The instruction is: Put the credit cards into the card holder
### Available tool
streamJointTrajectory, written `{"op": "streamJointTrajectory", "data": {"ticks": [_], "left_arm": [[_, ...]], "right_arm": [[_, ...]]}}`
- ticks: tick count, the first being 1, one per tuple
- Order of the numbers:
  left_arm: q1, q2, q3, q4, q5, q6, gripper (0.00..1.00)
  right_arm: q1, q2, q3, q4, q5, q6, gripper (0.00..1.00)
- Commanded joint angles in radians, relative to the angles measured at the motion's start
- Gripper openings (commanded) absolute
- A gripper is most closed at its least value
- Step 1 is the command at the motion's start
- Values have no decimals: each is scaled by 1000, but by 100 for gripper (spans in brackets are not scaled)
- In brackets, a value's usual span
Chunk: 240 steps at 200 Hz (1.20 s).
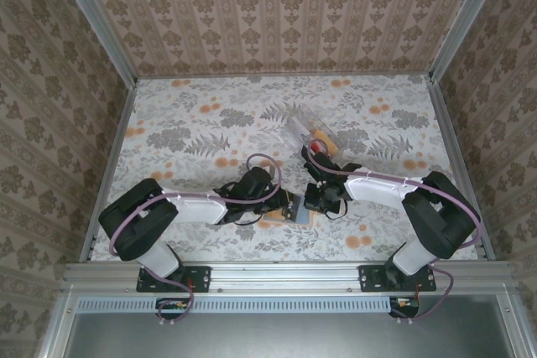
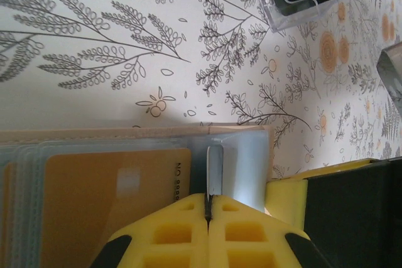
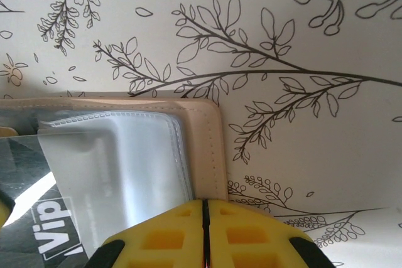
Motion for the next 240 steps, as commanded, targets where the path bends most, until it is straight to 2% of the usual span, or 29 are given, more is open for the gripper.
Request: {"op": "streamJointTrajectory", "data": {"ticks": [1, 52, 105, 240], "left_arm": [[-8, -1, -21, -31, -52, -34, 5], [-37, 19, -29, 24, -85, -98, 5], [-48, 22, -22, 18, -89, -99, 7], [-88, 60, 44, -58, -104, -55, 20]], "right_arm": [[3, 28, -38, 26, 3, 20, 11], [2, 15, -57, 58, -18, 55, 12], [2, -2, -79, 108, -51, 95, 13], [3, -32, -120, 196, -92, 169, 15]]}}
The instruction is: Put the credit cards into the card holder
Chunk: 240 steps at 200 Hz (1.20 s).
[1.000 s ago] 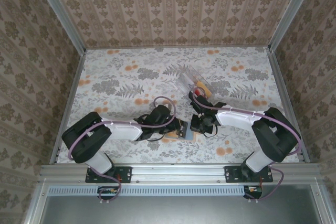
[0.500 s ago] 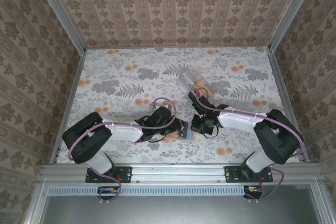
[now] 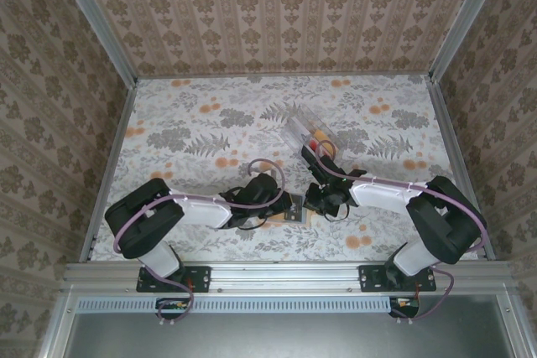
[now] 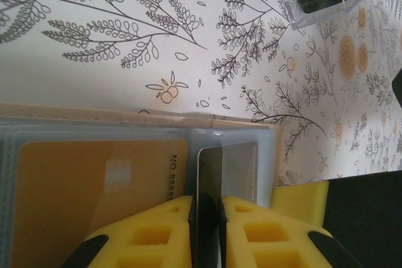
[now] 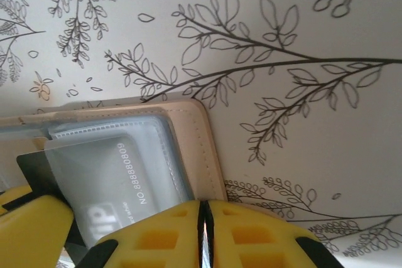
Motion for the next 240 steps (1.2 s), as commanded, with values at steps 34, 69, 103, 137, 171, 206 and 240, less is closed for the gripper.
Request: {"op": "streamJointTrajectory", "data": {"ticks": [34, 69, 103, 137, 171, 206, 240], "left_arm": [[-21, 32, 53, -84, 3, 36, 26], [-27, 59, 95, -124, 35, 76, 28], [-29, 81, 120, -147, 58, 97, 29], [-30, 29, 106, -212, -1, 95, 34], [-28, -56, 95, -285, -53, 127, 48], [-17, -104, 85, -355, -90, 132, 52], [-6, -177, 62, -384, -125, 147, 55]], "right_arm": [[9, 0, -40, 43, -32, 38, 15], [8, -8, -47, 50, -37, 45, 15], [7, -16, -45, 42, -25, 45, 15], [6, -35, -30, 1, 10, 31, 17], [-5, -50, -4, -35, 23, 1, 18], [-14, -59, 17, -58, 28, -18, 19], [-14, -86, 39, -66, 26, -40, 21]]}}
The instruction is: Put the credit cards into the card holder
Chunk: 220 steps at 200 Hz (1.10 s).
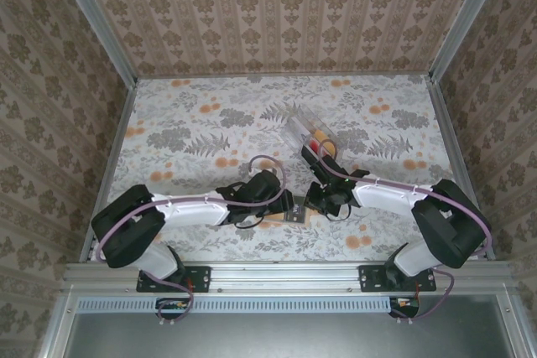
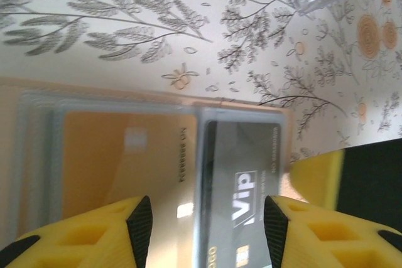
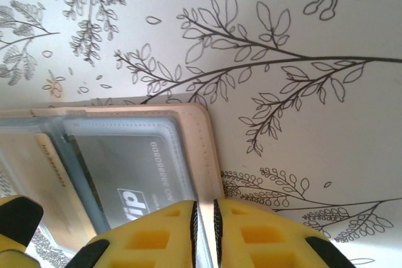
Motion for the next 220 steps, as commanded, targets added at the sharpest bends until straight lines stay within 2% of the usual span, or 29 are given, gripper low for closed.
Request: {"op": "streamJointTrajectory", "data": {"ticks": [1, 38, 55, 95, 194, 220], "left_arm": [[14, -64, -17, -73, -53, 41, 56], [97, -142, -46, -127, -31, 93, 60], [148, -156, -70, -114, 31, 116, 64], [229, -130, -100, -47, 175, 139, 65], [250, -21, -105, 26, 265, 135, 64], [250, -20, -105, 49, 294, 131, 58]], "right_arm": [[-7, -45, 39, -42, 17, -34, 22], [-6, -35, 75, -53, -10, -76, 23], [-2, -23, 78, -38, -25, -82, 23], [10, 26, 92, -57, -33, -82, 23], [20, 96, 65, -86, -1, -86, 22], [20, 102, 62, -97, 14, -83, 22]]}}
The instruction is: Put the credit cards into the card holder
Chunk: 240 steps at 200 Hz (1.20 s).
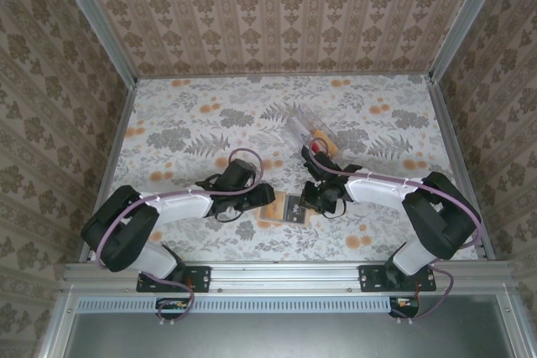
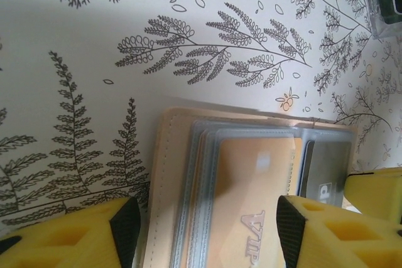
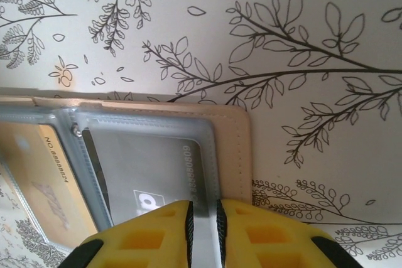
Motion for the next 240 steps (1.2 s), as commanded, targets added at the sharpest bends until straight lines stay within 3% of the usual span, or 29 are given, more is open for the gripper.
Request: {"op": "streamJointTrajectory", "data": {"ticks": [1, 50, 110, 159, 208, 240], "left_arm": [[1, 13, -14, 45, 53, 16, 57], [-2, -64, -28, 120, 83, -30, 45], [-40, -92, 29, 161, 136, -21, 45], [-94, 19, 89, 228, 160, -42, 45], [-134, 138, 137, 303, 180, -79, 47], [-145, 223, 153, 362, 203, -128, 46]], "right_arm": [[7, 20, -11, -53, 34, -8, 22], [8, 30, -13, -56, 50, -6, 21], [8, 24, -12, -38, 52, 1, 21], [6, -43, -14, -34, 60, 18, 22], [-36, -245, -40, -159, 175, 44, 24], [-80, -357, -96, -169, 174, 55, 25]]}}
